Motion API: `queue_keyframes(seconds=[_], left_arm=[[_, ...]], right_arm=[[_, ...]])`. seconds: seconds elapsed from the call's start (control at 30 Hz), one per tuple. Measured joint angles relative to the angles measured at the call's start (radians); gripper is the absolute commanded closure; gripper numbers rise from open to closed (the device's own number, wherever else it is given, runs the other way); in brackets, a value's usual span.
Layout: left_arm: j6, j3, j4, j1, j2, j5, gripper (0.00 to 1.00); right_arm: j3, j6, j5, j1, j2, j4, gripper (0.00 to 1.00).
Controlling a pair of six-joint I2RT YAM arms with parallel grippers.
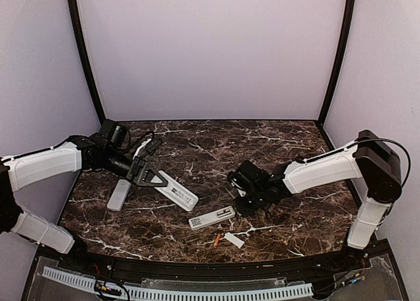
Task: Unload the batteries from the remote control
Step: Pick up the screwdriver from the center of the board, then remove the battery cover from the remote control.
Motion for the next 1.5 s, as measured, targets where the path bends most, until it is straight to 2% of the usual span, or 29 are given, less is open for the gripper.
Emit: queue_keyframes(seconds=[0.07,0.3,0.47,0.67,0.83,1.0,1.17,1.5], left_arm=[[0.0,0.0,0.0,0.0,0.0,0.0,1.0],[0.0,0.0,-0.003,0.0,0.0,-0.023,1.0],[0.003,0.0,-0.019,0.0,0.0,-0.12,1.0],[0.003,0.0,-0.028,0.002,0.0,-0.191,1.0],[0.003,0.0,-0.027,0.002,0.0,-0.198,1.0],[0.003,0.0,-0.026,0.002,-0.008,-0.182,1.0],[0.003,0.0,-0.021,0.002,-0.019,-0.161,1.0],[0.003,0.0,-0.02,0.002,-0.019,-0.134,1.0]], right_arm=[[0.001,0.019,0.01,0.001,0.0,-0.002,1.0],[0.01,0.044,0.022,0.001,-0.027,-0.095,1.0],[0.023,0.068,0.0,0.008,-0.161,-0.22,1.0],[0.056,0.121,-0.116,0.074,-0.355,-0.264,1.0],[0.057,0.192,-0.23,0.112,-0.436,-0.259,1.0],[0.062,0.267,-0.294,0.152,-0.432,-0.239,1.0],[0.122,0.32,-0.318,0.212,-0.351,-0.227,1.0],[0.196,0.343,-0.334,0.235,-0.245,-0.217,1.0]])
